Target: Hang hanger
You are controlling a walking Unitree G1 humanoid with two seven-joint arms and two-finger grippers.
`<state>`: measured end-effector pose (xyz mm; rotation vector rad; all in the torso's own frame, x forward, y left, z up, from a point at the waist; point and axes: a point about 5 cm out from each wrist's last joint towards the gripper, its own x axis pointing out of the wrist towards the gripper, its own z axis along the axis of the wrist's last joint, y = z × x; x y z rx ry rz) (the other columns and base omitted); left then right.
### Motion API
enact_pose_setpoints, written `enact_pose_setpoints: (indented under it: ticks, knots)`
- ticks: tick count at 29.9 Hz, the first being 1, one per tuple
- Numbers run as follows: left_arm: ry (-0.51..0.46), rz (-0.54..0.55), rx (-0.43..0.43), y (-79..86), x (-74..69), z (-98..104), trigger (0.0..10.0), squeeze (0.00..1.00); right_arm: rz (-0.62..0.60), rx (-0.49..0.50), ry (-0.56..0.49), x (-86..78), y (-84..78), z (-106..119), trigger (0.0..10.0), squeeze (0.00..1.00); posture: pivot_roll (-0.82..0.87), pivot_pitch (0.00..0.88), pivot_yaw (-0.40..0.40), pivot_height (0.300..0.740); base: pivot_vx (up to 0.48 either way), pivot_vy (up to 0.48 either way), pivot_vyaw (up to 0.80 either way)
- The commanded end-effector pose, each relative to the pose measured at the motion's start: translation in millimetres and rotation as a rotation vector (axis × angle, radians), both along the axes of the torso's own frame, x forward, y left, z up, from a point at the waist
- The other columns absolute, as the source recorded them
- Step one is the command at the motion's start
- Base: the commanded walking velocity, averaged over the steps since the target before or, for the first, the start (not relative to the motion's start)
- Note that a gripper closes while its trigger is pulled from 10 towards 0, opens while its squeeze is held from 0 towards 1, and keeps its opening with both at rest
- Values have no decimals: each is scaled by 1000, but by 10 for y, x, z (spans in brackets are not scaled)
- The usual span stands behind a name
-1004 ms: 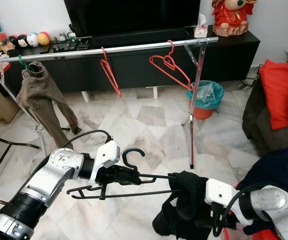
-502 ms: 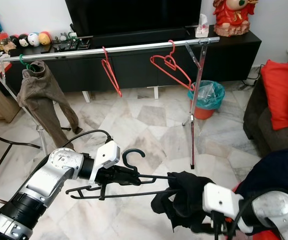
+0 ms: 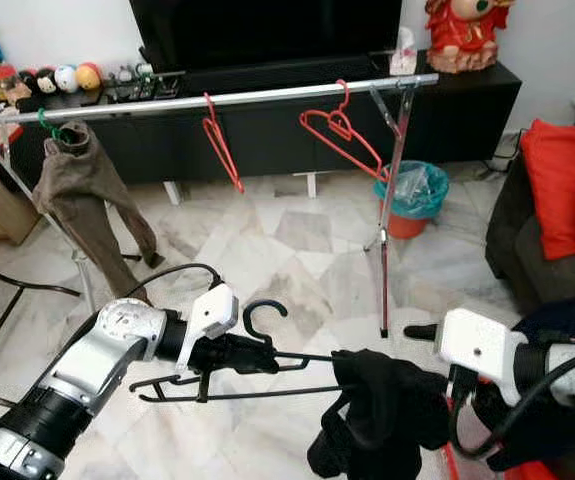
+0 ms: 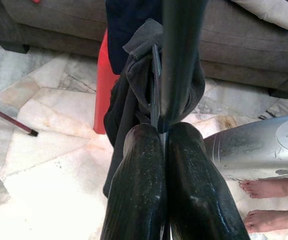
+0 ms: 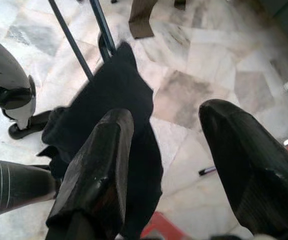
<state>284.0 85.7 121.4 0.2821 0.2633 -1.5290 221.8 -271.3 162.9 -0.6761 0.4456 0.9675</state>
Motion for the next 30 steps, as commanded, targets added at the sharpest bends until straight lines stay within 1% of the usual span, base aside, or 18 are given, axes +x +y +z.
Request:
enact_pose_setpoints:
  ticks: [1, 3, 5, 6, 10, 13, 15, 16, 18, 19, 20, 22, 23, 24, 25, 30]
  knots:
    - [-21, -22, -16, -11, -7, 56, 10000, 0, 30, 17, 39, -28, 41, -85, 10000, 0, -73, 33, 95, 740, 0, 0, 0]
    - [-23, -27, -16, -6, -10, 67, 10000, 0, 56, 11, 84, -61, 41, -159, 10000, 0, -68, 34, 94, 740, 0, 0, 0]
    - [-24, -32, -16, 4, -14, 79, 10000, 0, 61, 7, 121, -68, 3, -238, 10000, 0, -64, 33, 93, 740, 0, 0, 0]
    - [-24, -34, -16, 10, -16, 85, 10000, 0, 59, 9, 130, -53, -28, -270, 10000, 0, -62, 34, 93, 740, 0, 0, 0]
    - [-25, -38, -14, 12, -20, 84, 10000, 0, 71, 10, 133, -24, -58, -306, 10000, 0, -61, 33, 93, 740, 0, 0, 0]
    - [-27, -44, -16, 6, -28, 95, 10000, 0, 70, 4, 107, 33, -98, -330, 10000, 0, -59, 33, 91, 740, 0, 0, 0]
    - [-29, -49, -20, -4, -33, 111, 10000, 0, 46, 5, 64, 111, -120, -328, 10000, 0, -56, 34, 90, 740, 0, 0, 0]
    - [-29, -49, -20, -4, -33, 111, 10000, 0, 46, 5, 64, 111, -120, -328, 10000, 0, -56, 34, 90, 740, 0, 0, 0]
    - [-31, -53, -22, -6, -40, 122, 10000, 0, 50, 32, 21, 163, -99, -316, 10000, 0, -55, 36, 90, 740, 0, 0, 0]
    - [-31, -53, -22, -6, -40, 122, 10000, 0, 50, 32, 21, 163, -99, -316, 10000, 0, -55, 36, 90, 740, 0, 0, 0]
    - [-31, -55, -23, -6, -43, 123, 10000, 0, 69, 43, 4, 178, -76, -321, 10000, 0, -55, 36, 91, 740, 0, 0, 0]
    - [-32, -58, -22, -9, -46, 123, 10000, 0, 93, 66, 31, 172, -54, -349, 10000, 16, -55, 36, 91, 740, 0, 0, 0]
    - [-32, -59, -22, -10, -46, 124, 10000, 0, 100, 72, 35, 171, -46, -351, 10000, 298, -53, 36, 92, 740, 0, 0, 0]
    - [-32, -60, -23, -12, -48, 126, 10000, 0, 102, 74, 32, 179, -39, -354, 10000, 847, -53, 38, 92, 740, 0, 0, 0]
    - [-31, -63, -23, -15, -53, 128, 10000, 0, 109, 81, 35, 191, -27, -362, 10000, 1000, -53, 38, 92, 740, 0, 0, 0]
    - [-31, -67, -24, -21, -60, 131, 10000, 0, 148, 97, 63, 186, -3, -375, 10000, 1000, -51, 37, 92, 740, 0, 0, 0]
